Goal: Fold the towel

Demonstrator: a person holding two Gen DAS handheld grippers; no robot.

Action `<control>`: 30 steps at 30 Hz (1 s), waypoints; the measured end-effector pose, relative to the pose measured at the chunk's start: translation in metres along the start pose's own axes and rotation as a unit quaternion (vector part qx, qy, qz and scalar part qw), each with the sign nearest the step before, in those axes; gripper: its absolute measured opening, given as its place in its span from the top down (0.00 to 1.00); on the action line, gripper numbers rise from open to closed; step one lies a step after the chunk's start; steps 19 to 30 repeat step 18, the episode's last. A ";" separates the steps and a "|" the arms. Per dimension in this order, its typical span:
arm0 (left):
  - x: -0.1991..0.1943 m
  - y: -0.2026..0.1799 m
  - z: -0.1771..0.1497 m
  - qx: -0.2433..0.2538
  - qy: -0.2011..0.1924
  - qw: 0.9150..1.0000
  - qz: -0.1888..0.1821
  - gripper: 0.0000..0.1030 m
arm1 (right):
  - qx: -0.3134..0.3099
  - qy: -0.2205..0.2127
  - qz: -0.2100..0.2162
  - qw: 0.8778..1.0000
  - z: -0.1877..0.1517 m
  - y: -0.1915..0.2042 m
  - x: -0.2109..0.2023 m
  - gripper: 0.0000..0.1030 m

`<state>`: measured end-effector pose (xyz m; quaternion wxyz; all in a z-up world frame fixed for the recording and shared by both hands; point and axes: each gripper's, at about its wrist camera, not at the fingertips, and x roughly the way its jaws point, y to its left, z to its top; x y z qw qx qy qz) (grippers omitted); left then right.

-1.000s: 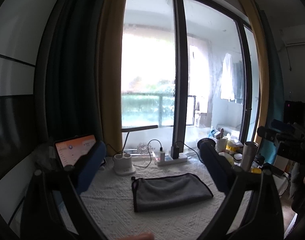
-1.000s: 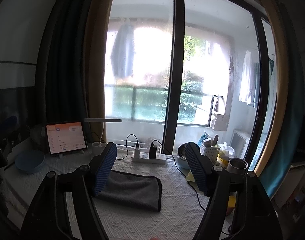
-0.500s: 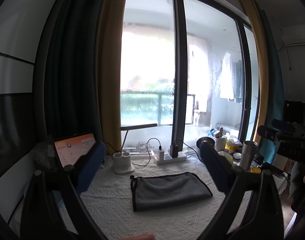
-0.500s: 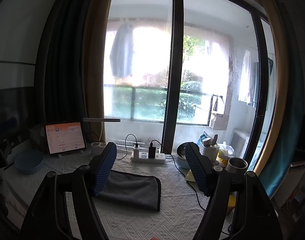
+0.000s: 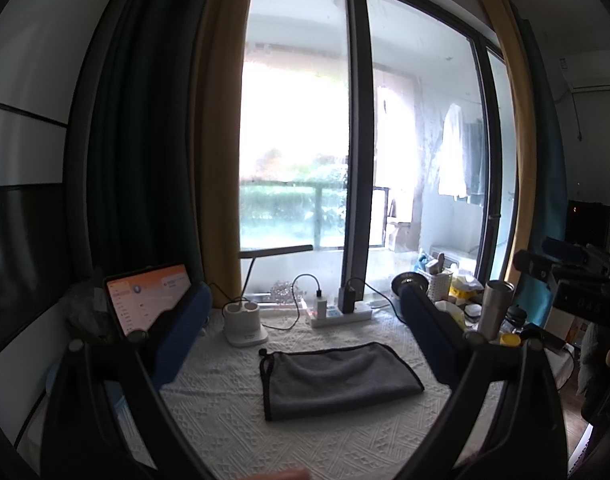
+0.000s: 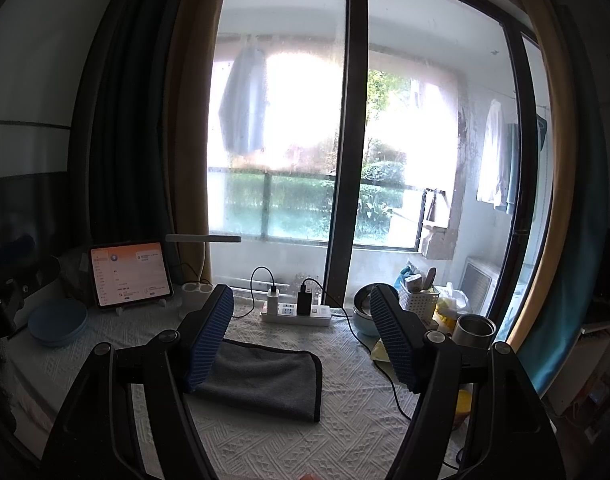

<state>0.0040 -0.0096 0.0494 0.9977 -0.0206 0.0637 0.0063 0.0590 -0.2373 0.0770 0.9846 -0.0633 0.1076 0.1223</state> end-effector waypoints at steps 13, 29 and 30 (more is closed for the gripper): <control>0.000 0.001 0.000 -0.001 -0.002 1.000 -0.001 0.06 | 0.000 0.000 0.000 1.000 0.000 -0.001 0.001 0.28; 0.016 -0.001 0.000 -0.004 0.012 1.000 -0.011 0.06 | 0.007 -0.001 0.011 1.000 -0.003 0.000 0.007 0.28; 0.016 -0.001 0.000 -0.004 0.012 1.000 -0.011 0.06 | 0.007 -0.001 0.011 1.000 -0.003 0.000 0.007 0.28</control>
